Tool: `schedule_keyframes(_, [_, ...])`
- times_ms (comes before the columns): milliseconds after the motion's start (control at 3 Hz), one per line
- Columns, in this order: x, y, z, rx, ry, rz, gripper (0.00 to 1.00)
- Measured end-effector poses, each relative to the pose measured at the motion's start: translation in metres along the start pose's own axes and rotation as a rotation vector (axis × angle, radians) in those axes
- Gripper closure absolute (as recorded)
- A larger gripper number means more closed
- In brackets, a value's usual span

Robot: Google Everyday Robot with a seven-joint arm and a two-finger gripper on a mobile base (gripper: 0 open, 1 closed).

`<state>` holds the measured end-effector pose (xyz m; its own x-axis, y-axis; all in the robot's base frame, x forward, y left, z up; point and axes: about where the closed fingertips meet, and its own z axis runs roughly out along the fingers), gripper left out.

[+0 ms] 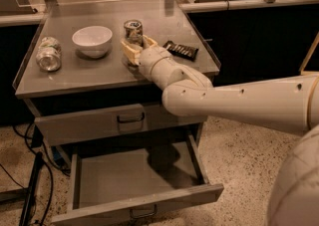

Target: Pick redbull can from middle drawer and place on counter

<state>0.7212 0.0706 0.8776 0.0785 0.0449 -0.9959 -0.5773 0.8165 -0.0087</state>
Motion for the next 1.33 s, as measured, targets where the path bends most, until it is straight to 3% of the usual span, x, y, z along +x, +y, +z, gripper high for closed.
schedule_keyframes(333, [0.001,0.0,-0.0008,0.003,-0.001,0.001,0.88])
schedule_keyframes(1333, [0.001,0.0,-0.0008,0.003,-0.001,0.001,0.18])
